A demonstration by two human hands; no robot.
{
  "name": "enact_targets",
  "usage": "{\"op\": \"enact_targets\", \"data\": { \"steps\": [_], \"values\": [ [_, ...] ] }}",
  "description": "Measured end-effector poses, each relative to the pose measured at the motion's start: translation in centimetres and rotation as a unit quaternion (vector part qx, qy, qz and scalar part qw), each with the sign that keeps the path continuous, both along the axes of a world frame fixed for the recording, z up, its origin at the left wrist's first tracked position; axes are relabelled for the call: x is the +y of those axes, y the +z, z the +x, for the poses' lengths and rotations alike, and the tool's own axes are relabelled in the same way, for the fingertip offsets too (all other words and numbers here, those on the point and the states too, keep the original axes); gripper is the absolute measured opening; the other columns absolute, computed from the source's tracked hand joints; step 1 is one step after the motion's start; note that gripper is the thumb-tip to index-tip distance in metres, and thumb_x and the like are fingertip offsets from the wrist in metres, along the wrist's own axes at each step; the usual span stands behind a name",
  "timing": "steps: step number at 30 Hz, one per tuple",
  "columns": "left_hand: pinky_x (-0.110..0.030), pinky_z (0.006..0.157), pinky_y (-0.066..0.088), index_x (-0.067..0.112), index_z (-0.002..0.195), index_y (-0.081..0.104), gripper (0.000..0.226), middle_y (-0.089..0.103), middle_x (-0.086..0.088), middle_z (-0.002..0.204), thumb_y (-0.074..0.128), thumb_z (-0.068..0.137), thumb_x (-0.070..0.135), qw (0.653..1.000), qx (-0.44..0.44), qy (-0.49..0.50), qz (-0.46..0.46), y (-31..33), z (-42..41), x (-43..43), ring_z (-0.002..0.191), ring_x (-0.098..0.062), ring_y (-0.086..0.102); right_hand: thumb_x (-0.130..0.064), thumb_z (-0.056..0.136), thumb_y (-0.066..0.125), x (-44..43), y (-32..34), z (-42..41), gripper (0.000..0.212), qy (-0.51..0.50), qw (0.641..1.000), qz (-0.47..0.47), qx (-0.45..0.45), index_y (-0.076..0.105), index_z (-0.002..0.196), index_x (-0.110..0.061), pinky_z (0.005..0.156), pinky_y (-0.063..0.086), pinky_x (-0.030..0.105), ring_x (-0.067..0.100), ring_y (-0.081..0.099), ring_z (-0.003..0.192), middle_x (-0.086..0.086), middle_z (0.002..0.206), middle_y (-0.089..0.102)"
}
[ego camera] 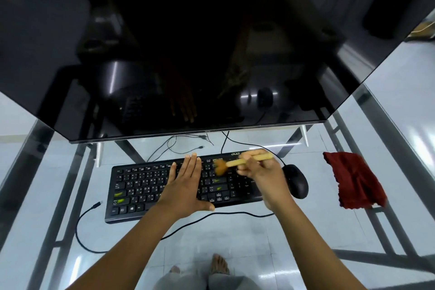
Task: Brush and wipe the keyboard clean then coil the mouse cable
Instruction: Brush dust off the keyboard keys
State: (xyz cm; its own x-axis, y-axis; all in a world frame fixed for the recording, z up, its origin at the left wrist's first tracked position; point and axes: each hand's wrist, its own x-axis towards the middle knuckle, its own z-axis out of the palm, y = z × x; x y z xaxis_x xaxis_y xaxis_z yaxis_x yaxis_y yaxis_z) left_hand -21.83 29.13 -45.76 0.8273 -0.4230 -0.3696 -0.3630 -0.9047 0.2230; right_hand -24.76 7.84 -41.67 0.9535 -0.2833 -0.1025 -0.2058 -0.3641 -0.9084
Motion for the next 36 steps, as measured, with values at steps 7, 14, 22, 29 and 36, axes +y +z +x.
{"op": "enact_targets", "data": {
  "steps": [7,14,22,29,36],
  "values": [
    [-0.05,0.116,-0.016,0.011,0.151,-0.018,0.126,-0.026,-0.002,0.158,0.058,0.073,0.075,0.999,-0.014,0.035,-0.007,0.2,-0.4,1.7,0.142,-0.015,-0.029,-0.011,0.096,0.055,3.3,0.4,2.4,0.015,0.043,0.998,-0.047,-0.005,0.064,0.086,-0.017,0.082,0.055,0.02,0.002,0.069,0.077,-0.004,0.077,0.073],
    [-0.049,0.115,-0.018,0.012,0.15,-0.02,0.13,-0.029,-0.001,0.156,0.058,0.07,0.078,0.997,-0.044,0.07,-0.014,-0.1,-1.0,3.8,0.142,-0.015,-0.03,-0.01,0.096,0.056,5.8,0.4,2.5,0.013,0.111,0.992,-0.05,-0.01,0.067,0.091,-0.016,0.078,0.056,0.02,0.014,0.07,0.079,0.003,0.089,0.074],
    [-0.048,0.115,-0.019,0.01,0.153,-0.008,0.129,-0.019,-0.001,0.16,0.03,0.06,0.091,0.992,-0.081,0.085,-0.048,-1.6,-1.9,5.0,0.144,-0.013,-0.026,-0.01,0.096,0.055,5.5,0.2,0.6,0.012,0.215,0.968,-0.126,-0.023,0.064,0.089,-0.014,0.07,0.055,0.022,0.011,0.066,0.072,0.0,0.082,0.074],
    [-0.045,0.113,-0.023,0.013,0.151,-0.019,0.142,-0.03,0.001,0.156,0.034,0.05,0.097,0.992,-0.07,0.081,-0.063,-1.3,-1.6,5.8,0.14,-0.01,-0.034,-0.012,0.095,0.058,5.1,0.0,-0.8,0.011,0.222,0.971,-0.088,-0.005,0.065,0.087,-0.016,0.071,0.057,0.023,0.013,0.068,0.074,0.0,0.082,0.073],
    [-0.045,0.117,-0.015,0.015,0.154,-0.008,0.146,-0.017,0.006,0.16,0.036,0.045,0.102,0.97,-0.089,0.188,-0.13,-1.0,-1.5,12.6,0.144,-0.006,-0.023,-0.015,0.096,0.059,6.2,0.6,0.5,0.01,0.183,0.979,-0.089,-0.029,0.065,0.089,-0.019,0.074,0.056,0.021,0.01,0.068,0.077,-0.004,0.081,0.072]
  ]
}}
